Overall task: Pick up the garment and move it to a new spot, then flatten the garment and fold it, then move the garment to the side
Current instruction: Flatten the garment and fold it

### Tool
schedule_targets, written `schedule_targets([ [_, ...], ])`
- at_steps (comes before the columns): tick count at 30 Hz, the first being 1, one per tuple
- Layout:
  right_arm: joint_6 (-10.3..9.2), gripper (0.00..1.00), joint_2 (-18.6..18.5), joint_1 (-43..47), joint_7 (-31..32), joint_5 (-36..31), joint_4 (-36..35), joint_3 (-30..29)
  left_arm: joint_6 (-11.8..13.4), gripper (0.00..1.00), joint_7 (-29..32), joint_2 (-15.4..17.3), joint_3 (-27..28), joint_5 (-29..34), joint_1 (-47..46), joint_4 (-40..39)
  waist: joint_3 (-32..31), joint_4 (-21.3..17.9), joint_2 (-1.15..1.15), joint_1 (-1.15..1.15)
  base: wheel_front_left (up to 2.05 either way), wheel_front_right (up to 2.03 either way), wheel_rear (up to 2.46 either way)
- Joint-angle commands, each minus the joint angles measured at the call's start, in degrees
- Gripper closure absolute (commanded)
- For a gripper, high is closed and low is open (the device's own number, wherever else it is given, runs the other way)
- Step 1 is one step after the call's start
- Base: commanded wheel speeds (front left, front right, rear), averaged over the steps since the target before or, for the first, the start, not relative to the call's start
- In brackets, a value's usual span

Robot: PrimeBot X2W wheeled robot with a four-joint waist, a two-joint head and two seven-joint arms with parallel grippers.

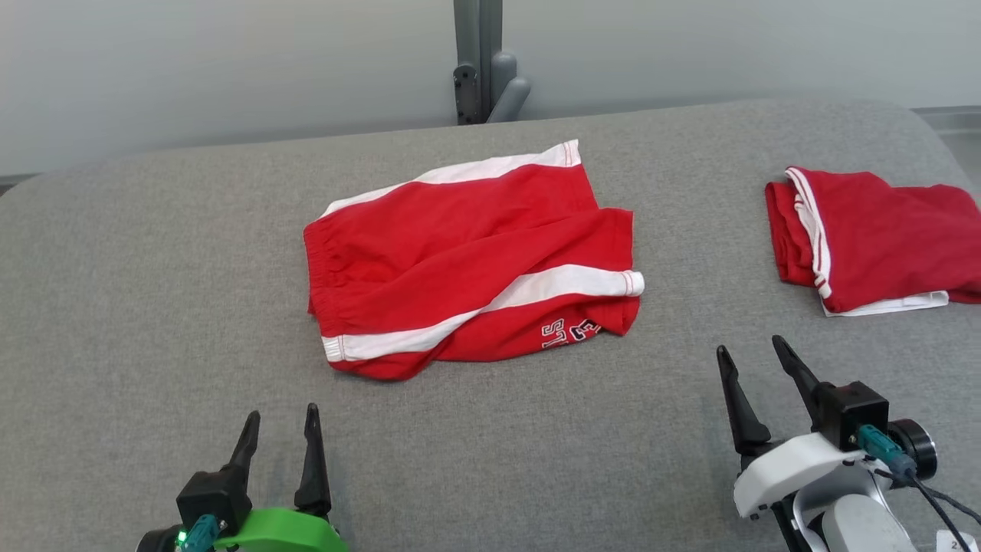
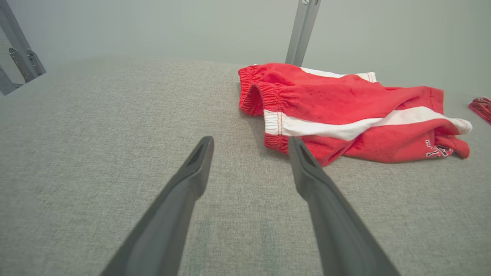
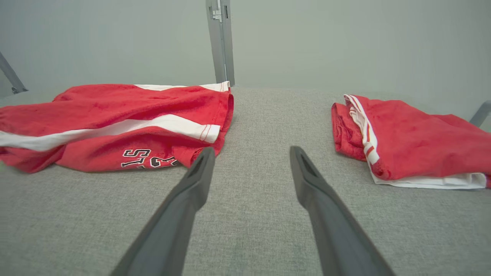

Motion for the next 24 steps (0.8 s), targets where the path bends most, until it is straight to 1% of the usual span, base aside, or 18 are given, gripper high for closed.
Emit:
schedule_targets([
  [1, -0.09, 0.00, 0.34, 2.34, -0.17, -1.00, -2.54, -0.05, 0.81, 0.00, 0.01, 0.23, 1.03, 0.56, 1.49, -0.41, -4.00, -3.34, 0.00, 0.00, 0.00, 0.00, 0.00],
  [2, -0.08, 0.00, 1.16, 4.99, -0.17, -1.61, -4.09, -0.20, 1.06, 0.00, 0.01, 0.25, 1.90, 1.13, 2.62, -0.59, -4.62, -3.43, 0.00, 0.00, 0.00, 0.00, 0.00],
  [9, -0.09, 0.00, 2.40, 8.18, -0.17, -1.39, -5.72, -1.34, 1.83, 0.00, 0.01, 0.27, 3.71, 2.82, 5.70, -1.50, -6.60, -3.04, 0.00, 0.00, 0.00, 0.00, 0.00],
  [17, -0.08, 0.00, 2.92, 9.98, -0.17, -1.84, -6.77, -1.81, 1.52, 0.00, 0.01, 0.26, 4.32, 3.55, 8.79, -2.31, -8.75, -2.22, 0.00, 0.00, 0.00, 0.00, 0.00],
  [24, -0.09, 0.00, 3.07, 10.01, -0.17, -1.41, -6.86, -1.39, 1.54, 0.00, 0.00, 0.25, 3.96, 3.98, 9.00, -2.66, -8.49, -1.85, 0.00, 0.00, 0.00, 0.00, 0.00],
])
